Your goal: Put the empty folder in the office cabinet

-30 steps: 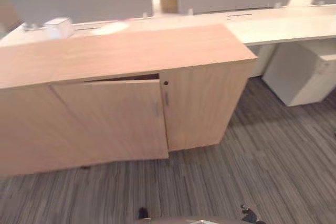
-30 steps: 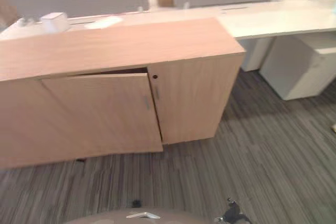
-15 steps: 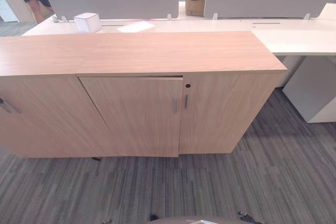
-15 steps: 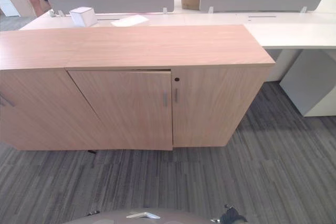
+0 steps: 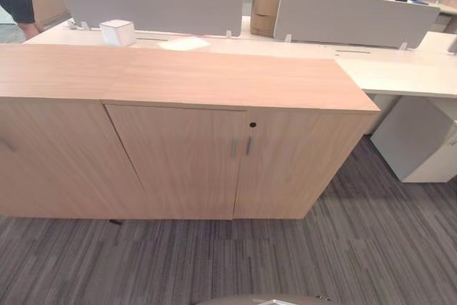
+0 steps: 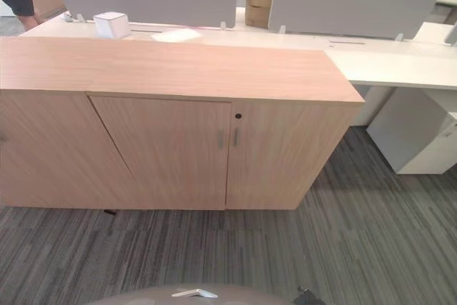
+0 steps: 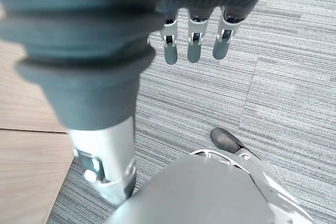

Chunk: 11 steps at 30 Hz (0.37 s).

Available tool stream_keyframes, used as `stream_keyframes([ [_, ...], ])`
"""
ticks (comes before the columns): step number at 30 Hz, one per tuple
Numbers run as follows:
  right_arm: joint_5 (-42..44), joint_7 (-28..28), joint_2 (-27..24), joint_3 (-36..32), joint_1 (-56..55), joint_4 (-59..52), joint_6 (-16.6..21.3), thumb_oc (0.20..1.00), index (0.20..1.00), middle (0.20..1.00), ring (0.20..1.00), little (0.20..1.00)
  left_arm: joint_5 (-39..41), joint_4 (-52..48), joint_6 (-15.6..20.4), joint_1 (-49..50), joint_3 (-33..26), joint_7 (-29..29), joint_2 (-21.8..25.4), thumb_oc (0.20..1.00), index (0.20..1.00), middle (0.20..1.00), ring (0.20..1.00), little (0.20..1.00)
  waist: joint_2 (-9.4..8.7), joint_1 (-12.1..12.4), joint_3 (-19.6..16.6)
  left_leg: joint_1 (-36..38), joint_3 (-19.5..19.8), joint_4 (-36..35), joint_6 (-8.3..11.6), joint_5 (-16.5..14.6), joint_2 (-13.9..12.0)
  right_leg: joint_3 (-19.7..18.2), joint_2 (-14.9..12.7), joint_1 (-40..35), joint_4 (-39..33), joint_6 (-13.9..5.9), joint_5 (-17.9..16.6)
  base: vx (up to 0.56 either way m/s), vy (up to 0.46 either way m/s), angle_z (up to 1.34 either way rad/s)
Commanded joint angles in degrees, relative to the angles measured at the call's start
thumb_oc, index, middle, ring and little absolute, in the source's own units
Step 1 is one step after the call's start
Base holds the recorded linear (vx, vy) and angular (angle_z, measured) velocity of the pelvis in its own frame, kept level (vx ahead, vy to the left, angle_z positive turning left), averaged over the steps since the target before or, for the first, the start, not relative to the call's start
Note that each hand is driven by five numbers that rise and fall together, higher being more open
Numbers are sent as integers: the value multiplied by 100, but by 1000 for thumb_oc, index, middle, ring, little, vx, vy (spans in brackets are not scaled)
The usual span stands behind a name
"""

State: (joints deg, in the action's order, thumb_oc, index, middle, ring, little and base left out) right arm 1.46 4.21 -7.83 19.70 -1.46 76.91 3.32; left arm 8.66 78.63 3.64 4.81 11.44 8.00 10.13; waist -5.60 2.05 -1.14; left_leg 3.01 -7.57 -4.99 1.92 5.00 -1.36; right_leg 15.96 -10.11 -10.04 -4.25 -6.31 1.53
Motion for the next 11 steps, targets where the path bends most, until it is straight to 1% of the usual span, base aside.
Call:
stream_keyframes([
  [1,246,32,-263,131,326,278,-8,1000,1000,1000,1000,1000,-83,392,7,-238,109,135,-197,1000,1000,1000,1000,1000,445,44,-73,147,108,41,166,-479,-117,-129,230,576,152,13,-273,0,0,0],
  [5,262,35,-265,107,307,268,3,1000,1000,1000,1000,1000,-169,462,12,-234,-10,103,-50,1000,1000,1000,1000,1000,440,53,-75,162,109,39,172,-488,-123,-125,229,582,154,8,-273,0,0,0],
  [11,256,14,-256,100,260,232,9,1000,1000,1000,1000,1000,-238,477,9,-226,-82,63,12,1000,1000,1000,1000,1000,426,53,-65,204,100,37,184,-502,-149,-122,243,549,136,16,-256,0,0,0],
])
